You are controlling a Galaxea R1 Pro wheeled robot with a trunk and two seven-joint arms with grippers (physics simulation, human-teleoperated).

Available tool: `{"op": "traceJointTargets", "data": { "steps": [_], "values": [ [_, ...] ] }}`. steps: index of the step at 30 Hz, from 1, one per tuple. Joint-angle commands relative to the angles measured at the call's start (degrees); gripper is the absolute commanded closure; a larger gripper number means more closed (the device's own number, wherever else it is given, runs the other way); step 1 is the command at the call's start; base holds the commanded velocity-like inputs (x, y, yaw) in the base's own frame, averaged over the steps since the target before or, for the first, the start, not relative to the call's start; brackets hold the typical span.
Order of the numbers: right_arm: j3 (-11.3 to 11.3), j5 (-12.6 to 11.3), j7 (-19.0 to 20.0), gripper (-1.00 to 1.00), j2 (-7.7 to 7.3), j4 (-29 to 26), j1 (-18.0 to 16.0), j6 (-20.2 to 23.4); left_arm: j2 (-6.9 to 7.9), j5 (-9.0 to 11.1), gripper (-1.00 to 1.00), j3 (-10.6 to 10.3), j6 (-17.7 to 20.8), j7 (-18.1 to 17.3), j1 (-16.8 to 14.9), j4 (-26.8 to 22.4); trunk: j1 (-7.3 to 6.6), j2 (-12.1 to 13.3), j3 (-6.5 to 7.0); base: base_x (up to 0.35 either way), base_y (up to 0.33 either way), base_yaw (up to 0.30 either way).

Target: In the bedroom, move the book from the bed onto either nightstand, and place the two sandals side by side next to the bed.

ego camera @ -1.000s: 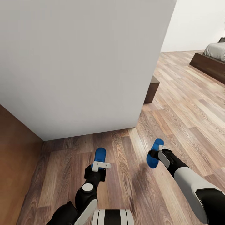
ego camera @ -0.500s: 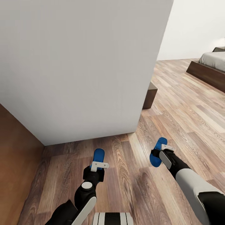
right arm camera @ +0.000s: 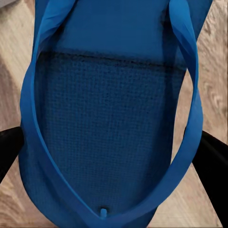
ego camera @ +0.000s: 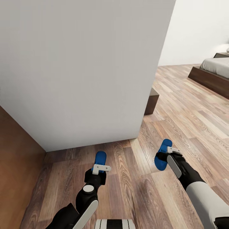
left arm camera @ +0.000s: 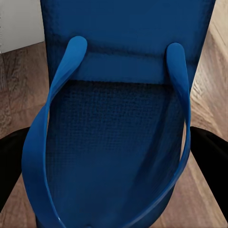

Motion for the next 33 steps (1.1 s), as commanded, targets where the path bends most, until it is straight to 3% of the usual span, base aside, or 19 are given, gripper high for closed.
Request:
{"op": "traceJointTargets", "data": {
  "steps": [1, 5, 9, 11, 17, 33],
  "values": [
    [0.39, -1.03, -0.18, 1.00, -1.62, -2.07, 0.29, 2.05, 0.05, 0.54, 1.00, -0.16, 0.09, 0.65, -0.08, -0.08, -0.23, 0.40, 0.14, 0.000, 0.000, 0.000],
    [0.36, -1.06, -0.05, 1.00, -3.09, -7.18, 0.67, 3.90, 0.05, 0.49, 1.00, -0.14, 0.07, 0.67, -0.09, -0.09, -1.11, 2.00, 0.86, 0.000, 0.000, 0.000],
    [-0.13, -1.08, -0.26, 1.00, -3.88, -19.79, 2.22, 9.27, 0.11, 0.38, 1.00, -0.02, 0.02, 0.73, -0.07, -0.06, -1.99, 3.61, 1.57, 0.000, 0.000, 0.000],
    [-1.79, -1.00, -0.36, 1.00, -4.00, -24.86, 3.68, 12.35, 0.11, 0.32, 1.00, 0.00, 0.03, 0.75, -0.08, -0.08, -2.43, 4.41, 1.93, 0.000, 0.000, 0.000],
    [-3.51, -0.72, -0.25, 1.00, -4.05, -27.29, 4.34, 13.56, 0.13, 0.30, 1.00, 0.01, 0.06, 0.76, -0.08, -0.10, -3.75, 6.82, 3.01, 0.000, 0.000, 0.000],
    [-3.76, -1.02, -0.54, 1.00, -3.47, -29.14, 4.51, 13.94, 0.14, 0.16, 1.00, 0.02, -0.07, 0.94, -0.07, -0.12, -7.26, 13.23, 5.88, 0.000, 0.000, -0.025]
  ]
}}
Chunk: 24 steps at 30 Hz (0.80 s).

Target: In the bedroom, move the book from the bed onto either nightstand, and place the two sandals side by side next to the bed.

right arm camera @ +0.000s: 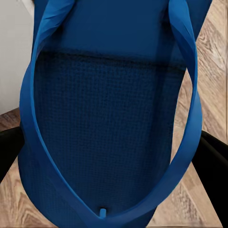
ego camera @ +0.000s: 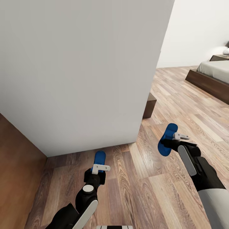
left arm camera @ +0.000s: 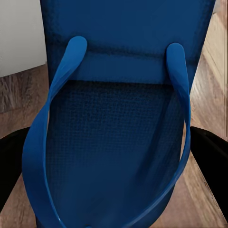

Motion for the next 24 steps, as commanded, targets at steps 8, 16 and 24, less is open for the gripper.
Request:
{"op": "traceJointTargets", "data": {
  "steps": [8, 16, 24],
  "values": [
    [0.06, -0.58, -0.73, 1.00, -0.03, 0.10, -0.05, -0.03, 0.06, 0.47, 1.00, -0.15, 0.06, 0.60, -0.07, -0.08, -1.77, 3.20, 1.43, 0.000, 0.000, -0.263],
    [0.04, -0.47, -0.80, 1.00, -0.03, 0.30, -0.05, -0.03, 0.00, 0.49, 1.00, -0.13, 0.06, 0.60, -0.06, -0.08, -3.31, 6.01, 2.73, 0.000, 0.000, -0.090],
    [0.10, -0.36, -0.89, 1.00, -0.04, 0.11, -0.05, 0.41, 0.05, 0.06, 1.00, -0.19, -0.46, 0.61, -0.05, -0.08, -3.31, 6.01, 3.03, 0.000, 0.000, -0.194]
  ]
}}
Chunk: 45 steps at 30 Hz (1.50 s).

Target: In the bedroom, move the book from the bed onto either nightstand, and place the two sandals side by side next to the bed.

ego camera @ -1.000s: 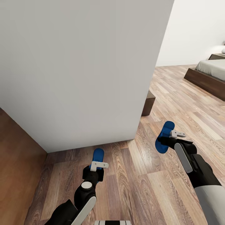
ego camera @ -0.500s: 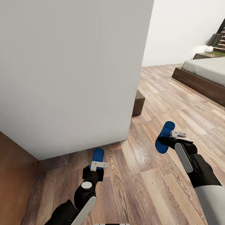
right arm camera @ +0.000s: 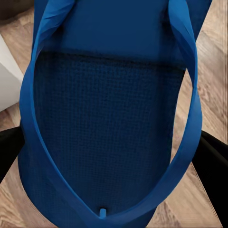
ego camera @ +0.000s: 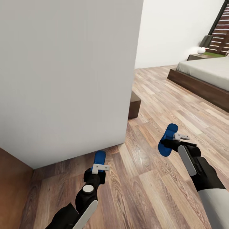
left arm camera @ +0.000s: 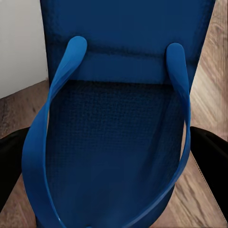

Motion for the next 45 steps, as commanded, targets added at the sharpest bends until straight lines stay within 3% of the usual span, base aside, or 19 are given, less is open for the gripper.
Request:
{"op": "traceJointTargets", "data": {
  "steps": [1, 15, 28, 36, 45],
  "values": [
    [0.16, -0.59, -0.59, 1.00, -0.08, -0.05, -0.05, 0.14, 0.06, 0.48, 1.00, -0.17, 0.06, 0.60, -0.06, -0.08, -0.01, -0.02, 0.00, 0.000, 0.000, -0.250],
    [0.17, -0.32, -0.55, 1.00, -0.12, -0.12, -0.05, 0.19, -0.02, 0.99, 1.00, -0.64, 0.23, 0.52, -0.06, -0.08, -0.01, -0.02, 0.62, 0.023, 0.000, -0.261],
    [0.17, -0.30, -0.51, 1.00, -0.12, -0.13, -0.05, 0.18, -0.07, 0.98, 1.00, -0.70, 0.38, 0.51, -0.06, -0.08, -0.01, -0.02, 1.19, 0.293, 0.000, -0.262],
    [0.17, -0.60, -0.42, 1.00, -0.14, 0.13, -0.05, 0.09, -0.13, 0.79, 1.00, -1.00, 0.46, 0.43, -0.06, -0.08, -0.01, -0.02, 1.23, 0.331, -0.028, -0.077],
    [0.17, -0.69, -0.42, 1.00, -0.12, 0.31, -0.05, 0.10, -0.12, 0.61, 1.00, -1.08, 0.24, 0.43, -0.06, -0.08, -0.01, -0.02, 1.26, 0.057, -0.012, -0.269]
  ]
}}
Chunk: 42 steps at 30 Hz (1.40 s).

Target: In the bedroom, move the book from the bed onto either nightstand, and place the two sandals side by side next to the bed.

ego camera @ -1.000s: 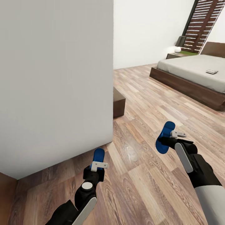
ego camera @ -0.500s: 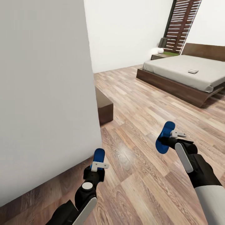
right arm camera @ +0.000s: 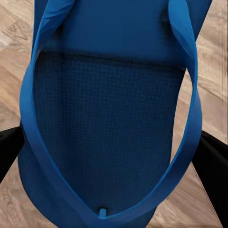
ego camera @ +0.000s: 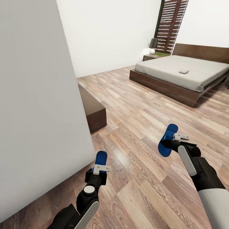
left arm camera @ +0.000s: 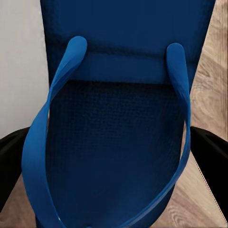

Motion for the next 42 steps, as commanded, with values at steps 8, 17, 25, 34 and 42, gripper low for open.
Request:
{"op": "traceJointTargets", "data": {
  "steps": [8, 17, 25, 34, 42],
  "values": [
    [0.08, -0.68, -0.51, 1.00, -0.13, -0.04, -0.05, 0.11, 0.05, 0.45, 1.00, -0.15, 0.10, 0.62, -0.06, -0.09, -0.01, -0.02, 0.35, 0.001, 0.000, -0.262],
    [0.15, -0.69, -0.50, 1.00, -0.14, 0.05, -0.05, 0.03, 0.05, 0.47, 1.00, -0.21, 0.13, 0.60, -0.06, -0.09, -0.01, -0.02, 0.95, 0.012, 0.000, -0.241],
    [0.26, -0.31, -0.33, 1.00, -0.08, 0.20, -0.05, 0.03, 0.05, 0.53, 1.00, -1.10, 0.29, 0.60, -0.06, -0.09, -0.01, -0.02, 1.46, 0.257, 0.000, -0.243],
    [0.33, -0.20, -0.33, 1.00, -0.05, 0.15, -0.05, 0.03, 0.02, 0.54, 1.00, -1.12, 0.41, 0.60, -0.06, -0.09, -0.01, -0.02, 1.98, 0.327, 0.000, -0.248],
    [0.45, -0.18, -0.34, 1.00, -0.02, 0.19, -0.05, 0.03, -0.02, 0.76, 1.00, -1.23, 0.47, 0.56, -0.06, -0.09, -0.01, -0.02, 2.39, 0.328, 0.000, -0.257]
  ]
}}
